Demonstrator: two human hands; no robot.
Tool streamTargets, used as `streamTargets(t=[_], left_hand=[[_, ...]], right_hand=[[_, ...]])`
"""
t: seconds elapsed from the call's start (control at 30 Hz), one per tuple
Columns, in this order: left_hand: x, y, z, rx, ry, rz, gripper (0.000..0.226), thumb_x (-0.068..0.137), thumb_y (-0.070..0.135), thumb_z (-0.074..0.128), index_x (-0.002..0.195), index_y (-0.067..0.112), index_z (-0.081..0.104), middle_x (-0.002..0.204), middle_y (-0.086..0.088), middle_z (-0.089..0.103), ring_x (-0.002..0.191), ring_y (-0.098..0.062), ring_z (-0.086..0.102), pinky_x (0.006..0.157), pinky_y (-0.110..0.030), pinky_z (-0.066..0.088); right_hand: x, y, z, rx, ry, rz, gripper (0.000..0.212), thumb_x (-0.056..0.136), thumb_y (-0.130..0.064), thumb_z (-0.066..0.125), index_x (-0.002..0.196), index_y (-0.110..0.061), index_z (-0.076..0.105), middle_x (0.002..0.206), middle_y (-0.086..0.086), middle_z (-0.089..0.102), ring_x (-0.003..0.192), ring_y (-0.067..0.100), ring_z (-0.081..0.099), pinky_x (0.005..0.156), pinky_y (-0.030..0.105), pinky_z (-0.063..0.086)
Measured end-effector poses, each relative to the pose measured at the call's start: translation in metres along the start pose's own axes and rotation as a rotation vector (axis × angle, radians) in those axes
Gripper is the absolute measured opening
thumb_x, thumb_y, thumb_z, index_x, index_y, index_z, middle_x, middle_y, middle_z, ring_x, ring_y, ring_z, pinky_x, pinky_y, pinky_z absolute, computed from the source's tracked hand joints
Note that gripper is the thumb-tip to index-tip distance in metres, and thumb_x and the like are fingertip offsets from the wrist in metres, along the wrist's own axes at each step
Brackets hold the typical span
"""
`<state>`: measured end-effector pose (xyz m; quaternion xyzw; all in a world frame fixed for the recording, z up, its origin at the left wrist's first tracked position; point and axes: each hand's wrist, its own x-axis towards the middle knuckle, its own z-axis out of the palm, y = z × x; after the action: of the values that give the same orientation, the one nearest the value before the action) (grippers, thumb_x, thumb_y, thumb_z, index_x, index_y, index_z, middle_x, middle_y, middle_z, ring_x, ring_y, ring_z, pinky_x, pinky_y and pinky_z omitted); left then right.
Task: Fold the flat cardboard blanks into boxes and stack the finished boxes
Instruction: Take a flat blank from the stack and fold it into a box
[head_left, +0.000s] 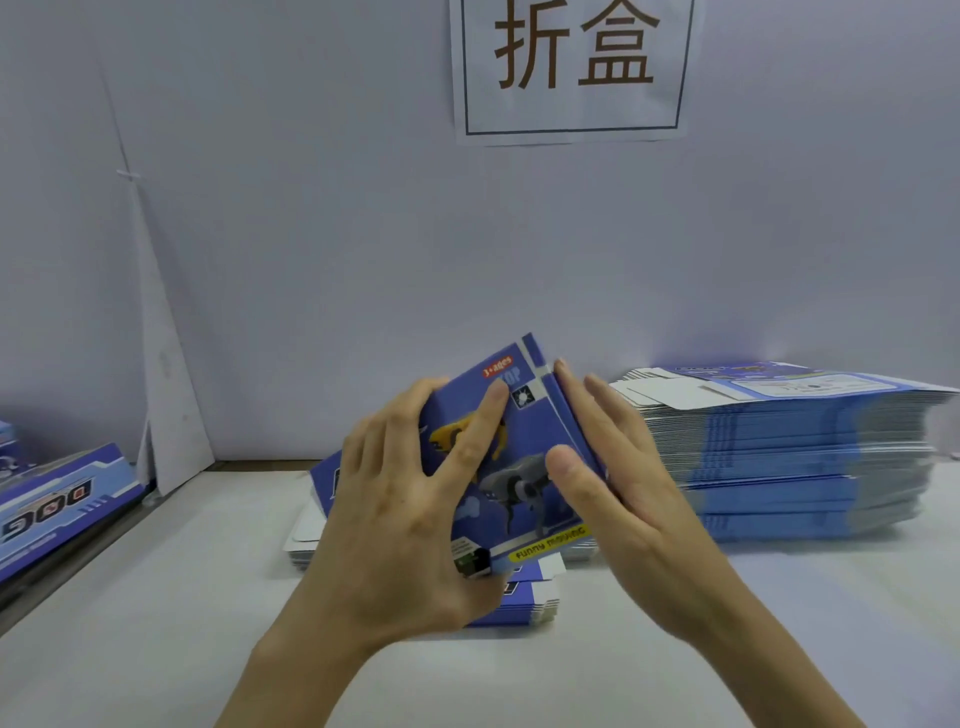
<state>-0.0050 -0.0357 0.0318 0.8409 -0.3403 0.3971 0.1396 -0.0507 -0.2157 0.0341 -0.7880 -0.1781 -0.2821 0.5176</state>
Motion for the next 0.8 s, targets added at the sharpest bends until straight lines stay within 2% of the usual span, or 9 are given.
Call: streamTargets(t=[0.07,0.13,0.2,0.27,0.4,0.5,0.6,0.7,0.8], left_hand=[[0.002,0.007,-0.003,-0.077,0.040,-0.089,0.119,0.055,0.071,0.063,0.152,0.027,0.011,0.143,-0.020,0.033,0.126,-0.034,0.040,0.100,-0.044,0.037],[0.001,0.014,-0.004,-0.224,0.037,-0.157,0.123,0.054,0.081,0.060,0.153,0.037,0.000,0.147,-0.007,0.027,0.131,-0.027,0.037,0.104,-0.040,0.038],[0.002,0.016,-0.007,-0.456,-0.008,-0.196,0.117,0.057,0.085,0.057,0.149,0.049,-0.006,0.140,0.017,0.029,0.128,-0.002,0.037,0.102,-0.018,0.037],[0.002,0.010,-0.009,-0.692,-0.002,-0.251,0.099,0.064,0.077,0.060,0.144,0.059,0.005,0.121,0.034,0.040,0.115,0.008,0.048,0.088,-0.002,0.039],[0.001,0.005,-0.012,-1.131,0.057,-0.285,0.074,0.068,0.055,0.072,0.135,0.053,0.041,0.131,0.017,0.048,0.118,-0.012,0.059,0.092,-0.036,0.054],[-0.002,0.014,-0.014,-1.453,0.053,-0.288,0.075,0.072,0.043,0.078,0.137,0.050,0.042,0.144,0.002,0.046,0.111,-0.026,0.065,0.071,-0.039,0.059],[-0.001,0.022,-0.012,-1.514,0.103,-0.258,0.062,0.076,0.027,0.073,0.129,0.047,0.048,0.134,0.002,0.056,0.097,-0.025,0.071,0.064,-0.031,0.058],[0.004,0.028,-0.010,-1.501,0.221,-0.240,0.051,0.076,0.038,0.075,0.122,0.037,0.053,0.124,0.011,0.062,0.095,-0.016,0.071,0.066,-0.023,0.057],[0.004,0.027,-0.012,-1.487,0.247,-0.258,0.052,0.074,0.043,0.076,0.121,0.039,0.054,0.119,0.009,0.064,0.093,-0.015,0.071,0.064,-0.021,0.057]], right_hand=[[0.001,0.001,-0.003,0.016,0.117,-0.105,0.052,0.084,-0.046,0.064,0.133,-0.056,0.047,0.153,-0.013,0.029,0.135,-0.015,0.028,0.090,0.000,0.037],[0.002,0.001,-0.003,0.108,0.218,-0.174,0.046,0.080,-0.040,0.068,0.125,-0.044,0.057,0.145,-0.007,0.046,0.135,0.003,0.042,0.100,0.019,0.044],[0.003,0.000,-0.007,0.194,0.316,-0.218,0.034,0.079,-0.036,0.068,0.113,-0.037,0.063,0.134,-0.004,0.058,0.126,0.011,0.054,0.097,0.031,0.049],[0.005,-0.002,-0.018,0.284,0.366,-0.214,0.023,0.078,-0.032,0.067,0.102,-0.033,0.068,0.120,-0.002,0.067,0.108,0.008,0.064,0.085,0.024,0.052],[0.006,-0.008,-0.025,0.535,0.184,-0.044,0.010,0.074,-0.034,0.075,0.085,-0.033,0.074,0.083,-0.004,0.072,0.070,0.013,0.066,0.059,0.023,0.055],[0.006,-0.011,-0.020,0.648,0.140,0.016,0.022,0.083,-0.020,0.054,0.078,-0.031,0.072,0.083,-0.005,0.072,0.067,0.012,0.069,0.055,0.021,0.054],[0.004,-0.014,-0.016,0.650,0.143,-0.016,0.020,0.085,-0.019,0.050,0.085,-0.022,0.069,0.098,-0.001,0.073,0.077,0.014,0.071,0.060,0.023,0.055],[0.000,-0.015,-0.013,0.607,0.179,-0.024,0.018,0.084,-0.017,0.049,0.096,-0.012,0.062,0.118,0.000,0.069,0.095,0.015,0.070,0.070,0.024,0.056],[-0.003,-0.016,-0.011,0.593,0.201,-0.037,0.019,0.080,-0.016,0.053,0.091,-0.022,0.067,0.123,0.000,0.067,0.104,0.020,0.068,0.072,0.028,0.057]])
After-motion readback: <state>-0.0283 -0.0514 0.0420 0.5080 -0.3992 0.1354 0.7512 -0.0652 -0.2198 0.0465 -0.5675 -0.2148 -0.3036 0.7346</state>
